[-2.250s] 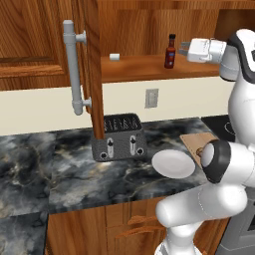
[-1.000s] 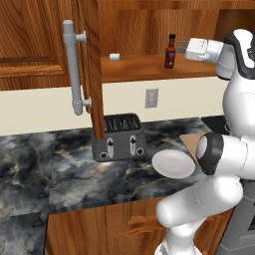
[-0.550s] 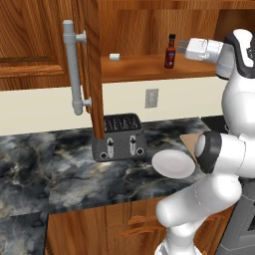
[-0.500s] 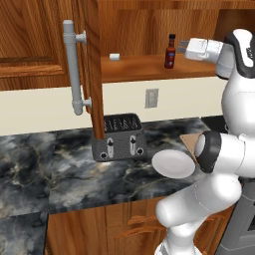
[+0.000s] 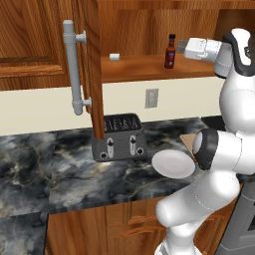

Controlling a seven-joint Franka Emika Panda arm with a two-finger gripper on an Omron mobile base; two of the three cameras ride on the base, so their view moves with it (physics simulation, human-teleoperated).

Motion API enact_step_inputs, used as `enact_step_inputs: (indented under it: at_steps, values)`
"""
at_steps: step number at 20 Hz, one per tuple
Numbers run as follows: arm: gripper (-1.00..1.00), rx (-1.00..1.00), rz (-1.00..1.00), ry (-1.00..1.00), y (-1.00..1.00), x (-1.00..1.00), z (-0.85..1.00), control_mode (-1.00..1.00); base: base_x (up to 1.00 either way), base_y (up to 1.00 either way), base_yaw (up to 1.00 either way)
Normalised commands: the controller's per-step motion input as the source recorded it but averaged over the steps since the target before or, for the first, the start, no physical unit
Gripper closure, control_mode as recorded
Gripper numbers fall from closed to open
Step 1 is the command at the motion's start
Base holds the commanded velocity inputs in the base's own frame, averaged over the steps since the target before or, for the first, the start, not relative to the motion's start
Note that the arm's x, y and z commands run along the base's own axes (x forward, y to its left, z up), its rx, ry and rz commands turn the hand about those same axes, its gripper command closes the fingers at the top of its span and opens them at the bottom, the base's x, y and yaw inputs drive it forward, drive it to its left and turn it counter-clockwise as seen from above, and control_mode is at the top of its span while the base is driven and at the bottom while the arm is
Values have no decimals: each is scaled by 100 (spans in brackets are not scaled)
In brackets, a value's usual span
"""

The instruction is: Pick the chicken drumstick from the plate and place it on the cutting board. Then pick the condiment bottle from the cabinet and place it next to the cutting board.

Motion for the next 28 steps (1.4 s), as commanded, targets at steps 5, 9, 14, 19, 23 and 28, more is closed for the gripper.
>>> enact_step_inputs:
  at_steps: [5,9,14,19,23,28]
  values:
    - [-100,0,0,0,-2,7,0,-100,0,0,0]
    - [-100,0,0,0,-2,6,0,-100,0,0,0]
    - [-100,0,0,0,-1,7,0,-100,0,0,0]
    - [-100,0,0,0,-1,10,0,-100,0,0,0]
    - [-100,0,0,0,-3,12,0,-100,0,0,0]
    - [-100,0,0,0,-7,15,0,-100,0,0,0]
